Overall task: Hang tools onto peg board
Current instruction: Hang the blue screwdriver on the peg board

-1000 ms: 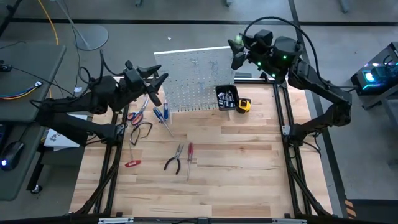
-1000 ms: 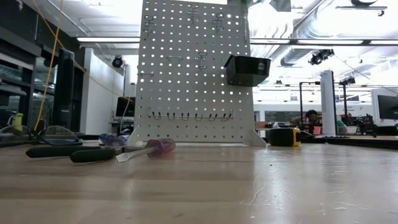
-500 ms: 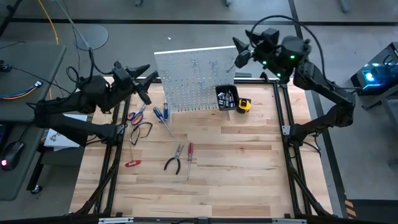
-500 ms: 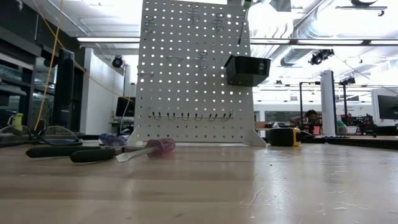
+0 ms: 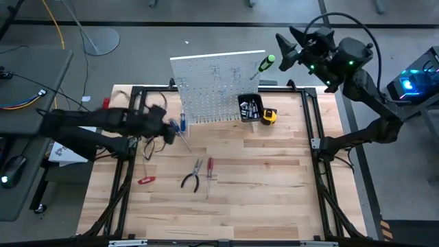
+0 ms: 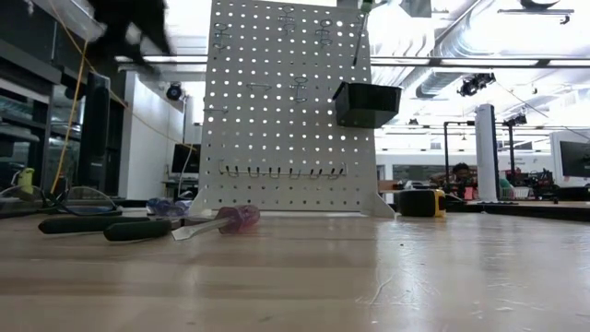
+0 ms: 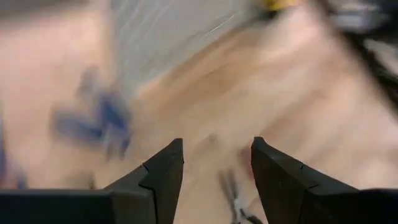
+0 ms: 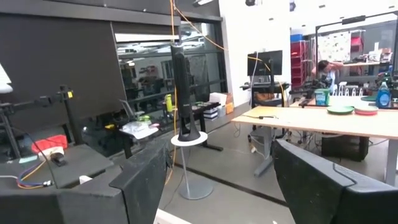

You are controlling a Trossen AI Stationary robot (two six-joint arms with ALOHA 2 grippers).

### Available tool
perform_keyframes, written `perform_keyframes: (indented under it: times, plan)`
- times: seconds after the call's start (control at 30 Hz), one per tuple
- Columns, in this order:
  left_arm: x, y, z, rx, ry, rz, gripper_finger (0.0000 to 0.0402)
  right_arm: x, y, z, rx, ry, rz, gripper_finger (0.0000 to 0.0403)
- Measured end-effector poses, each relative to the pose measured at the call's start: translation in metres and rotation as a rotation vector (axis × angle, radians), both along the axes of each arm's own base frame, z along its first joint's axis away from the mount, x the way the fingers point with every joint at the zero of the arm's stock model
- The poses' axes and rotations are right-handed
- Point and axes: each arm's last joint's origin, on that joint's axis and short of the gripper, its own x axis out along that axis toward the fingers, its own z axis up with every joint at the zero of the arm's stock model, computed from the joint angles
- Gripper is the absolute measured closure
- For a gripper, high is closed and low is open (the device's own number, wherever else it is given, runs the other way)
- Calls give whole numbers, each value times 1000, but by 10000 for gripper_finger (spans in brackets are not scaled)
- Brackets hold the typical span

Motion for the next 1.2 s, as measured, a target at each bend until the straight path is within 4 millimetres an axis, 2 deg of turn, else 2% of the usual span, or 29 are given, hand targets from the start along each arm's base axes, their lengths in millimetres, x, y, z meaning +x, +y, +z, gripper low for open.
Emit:
perform_keyframes:
  times: [0.1,0.2,0.33,0.53,0.73,0.93,1.2]
  plan:
    - [6,-1,-47,-233,63,275,229,0,0,-1,2,6,0,128]
    - [4,-2,-91,-373,146,485,229,1,0,-3,9,27,0,128]
    - [4,2,-127,-443,105,726,229,1,0,-4,15,46,1,128]
    - [20,18,-138,-384,-44,810,229,1,0,-5,15,47,1,128]
    - [22,41,-152,-360,5,933,229,1,0,-6,20,64,2,128]
    - [32,62,-158,-362,-58,951,229,1,0,-7,28,72,3,128]
    - [36,73,-176,-428,10,986,229,1,0,-8,31,75,3,128]
